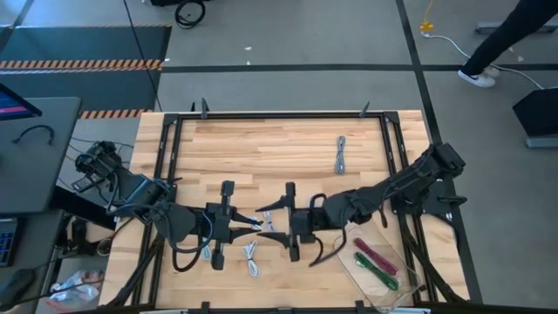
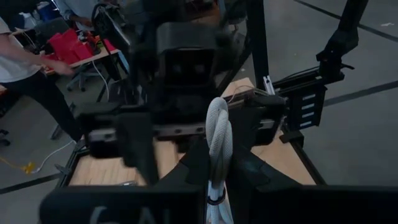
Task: Pick and place USB-C Cables
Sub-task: Put the top white charger cable into the transparent bin
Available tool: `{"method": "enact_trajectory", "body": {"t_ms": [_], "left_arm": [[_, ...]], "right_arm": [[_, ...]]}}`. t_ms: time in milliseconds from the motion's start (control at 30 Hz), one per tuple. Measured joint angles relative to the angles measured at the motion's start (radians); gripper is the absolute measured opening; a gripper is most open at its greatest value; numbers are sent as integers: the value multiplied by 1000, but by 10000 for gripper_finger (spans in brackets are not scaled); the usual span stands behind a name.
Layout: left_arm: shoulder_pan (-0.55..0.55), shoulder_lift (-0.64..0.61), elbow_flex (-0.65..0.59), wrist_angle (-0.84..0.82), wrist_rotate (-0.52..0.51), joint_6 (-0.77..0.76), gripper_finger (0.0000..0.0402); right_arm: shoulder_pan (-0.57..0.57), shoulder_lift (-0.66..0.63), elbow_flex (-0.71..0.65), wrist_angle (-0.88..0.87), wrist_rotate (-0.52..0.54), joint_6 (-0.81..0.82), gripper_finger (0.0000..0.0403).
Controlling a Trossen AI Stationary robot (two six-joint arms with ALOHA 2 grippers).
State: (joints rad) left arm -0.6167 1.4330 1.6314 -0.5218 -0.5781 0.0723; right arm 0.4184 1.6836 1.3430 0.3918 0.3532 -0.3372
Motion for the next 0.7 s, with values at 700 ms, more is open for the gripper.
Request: {"method": "enact_trajectory", "body": {"t_ms": [700], "left_arm": [[5,0,0,1,1,26,32]], "right_arm": [[-66,1,0,7,-177,3,128]]}}
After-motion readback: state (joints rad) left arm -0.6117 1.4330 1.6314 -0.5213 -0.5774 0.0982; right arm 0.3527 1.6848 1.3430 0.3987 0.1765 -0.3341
